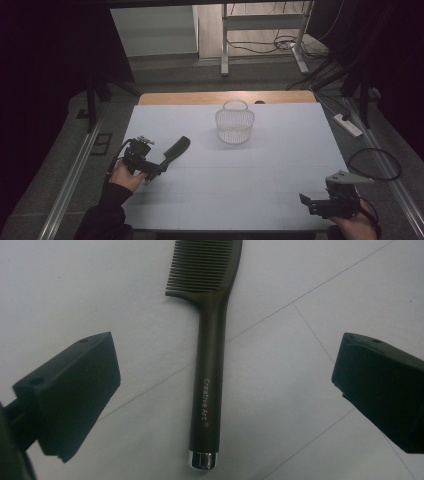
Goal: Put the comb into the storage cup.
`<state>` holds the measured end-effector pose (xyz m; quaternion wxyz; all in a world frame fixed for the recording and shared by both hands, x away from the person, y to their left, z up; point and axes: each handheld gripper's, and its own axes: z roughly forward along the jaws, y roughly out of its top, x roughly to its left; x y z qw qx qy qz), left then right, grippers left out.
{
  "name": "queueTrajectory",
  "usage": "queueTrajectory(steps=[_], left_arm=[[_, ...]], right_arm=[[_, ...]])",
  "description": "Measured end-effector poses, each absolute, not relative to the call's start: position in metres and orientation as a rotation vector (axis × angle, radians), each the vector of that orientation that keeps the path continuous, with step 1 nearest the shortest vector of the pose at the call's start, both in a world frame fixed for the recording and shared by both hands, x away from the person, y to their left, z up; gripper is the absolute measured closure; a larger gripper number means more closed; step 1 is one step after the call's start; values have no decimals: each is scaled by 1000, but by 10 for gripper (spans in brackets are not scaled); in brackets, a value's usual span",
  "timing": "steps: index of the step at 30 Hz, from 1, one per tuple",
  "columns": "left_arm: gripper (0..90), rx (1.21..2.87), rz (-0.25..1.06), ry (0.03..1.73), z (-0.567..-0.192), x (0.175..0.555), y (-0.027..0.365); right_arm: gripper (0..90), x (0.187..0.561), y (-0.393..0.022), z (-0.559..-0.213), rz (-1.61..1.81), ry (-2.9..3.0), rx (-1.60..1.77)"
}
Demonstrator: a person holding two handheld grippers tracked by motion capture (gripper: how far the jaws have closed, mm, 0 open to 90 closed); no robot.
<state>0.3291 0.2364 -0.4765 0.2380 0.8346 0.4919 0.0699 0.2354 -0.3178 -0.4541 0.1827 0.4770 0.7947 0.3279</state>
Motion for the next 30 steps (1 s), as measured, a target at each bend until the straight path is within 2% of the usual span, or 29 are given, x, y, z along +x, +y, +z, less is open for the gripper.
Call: queueTrajectory(steps=[30], left_arm=[[0,2388,151,1324,-481,362,220]], right_arm=[[0,236,-318,-454,923,2243,1348]])
